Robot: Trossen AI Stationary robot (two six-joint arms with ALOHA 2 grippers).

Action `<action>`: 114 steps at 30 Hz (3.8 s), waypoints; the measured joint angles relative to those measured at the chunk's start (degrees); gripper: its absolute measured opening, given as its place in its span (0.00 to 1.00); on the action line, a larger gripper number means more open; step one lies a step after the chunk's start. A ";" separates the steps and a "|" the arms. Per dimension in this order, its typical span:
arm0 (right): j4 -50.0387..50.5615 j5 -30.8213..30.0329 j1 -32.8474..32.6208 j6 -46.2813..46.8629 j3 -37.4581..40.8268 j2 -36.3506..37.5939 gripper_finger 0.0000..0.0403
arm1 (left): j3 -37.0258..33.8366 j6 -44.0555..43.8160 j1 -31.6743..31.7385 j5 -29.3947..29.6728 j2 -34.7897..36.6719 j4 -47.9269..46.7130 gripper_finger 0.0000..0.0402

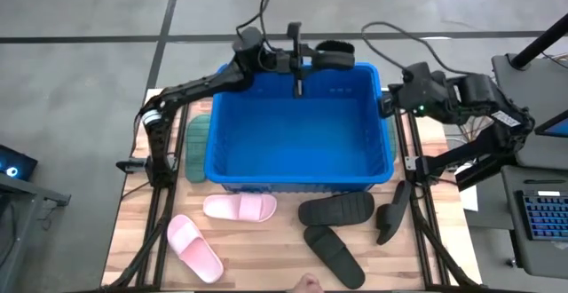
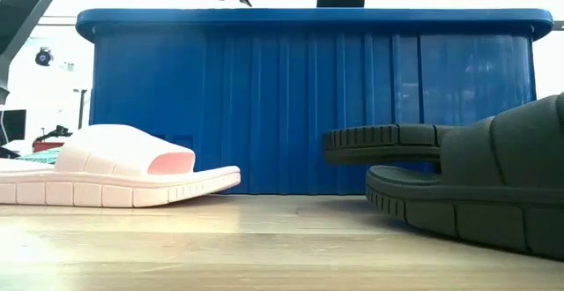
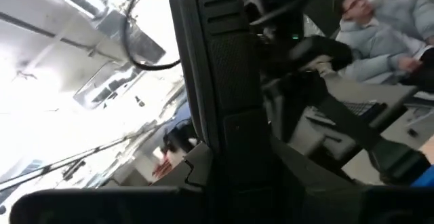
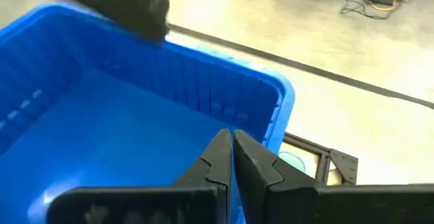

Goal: Pick and place slides into bin
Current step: Put the black slipper into the blue bin

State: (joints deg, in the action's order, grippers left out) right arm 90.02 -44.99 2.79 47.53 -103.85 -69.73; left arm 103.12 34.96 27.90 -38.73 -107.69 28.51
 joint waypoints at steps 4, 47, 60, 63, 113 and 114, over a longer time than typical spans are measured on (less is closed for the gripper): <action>-0.35 0.33 1.46 0.06 -1.49 -0.32 0.02 | -0.90 2.11 -0.22 -0.04 -2.45 5.21 0.17; -0.03 27.52 4.47 -20.46 -10.60 -0.59 0.02 | -7.16 20.90 -6.38 8.74 -12.69 11.22 0.17; -0.38 29.02 4.45 -19.02 -10.41 -0.92 0.02 | -7.14 19.70 -7.37 8.23 -14.09 12.10 0.17; -1.04 29.12 4.47 -19.01 -10.39 -0.92 0.02 | -7.14 14.04 -7.35 8.21 -14.09 12.07 0.17; -6.43 30.04 -1.82 -15.12 -10.26 -5.44 0.02 | -11.12 -2.91 -6.95 15.77 -19.48 26.83 0.17; -6.43 30.26 -1.82 -14.92 -10.26 -5.44 0.02 | -11.12 -3.03 -6.92 15.86 -19.45 27.49 0.17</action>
State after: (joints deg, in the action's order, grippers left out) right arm 83.59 -14.73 0.97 32.61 -114.10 -75.18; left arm 92.01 31.93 20.98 -22.88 -127.14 56.00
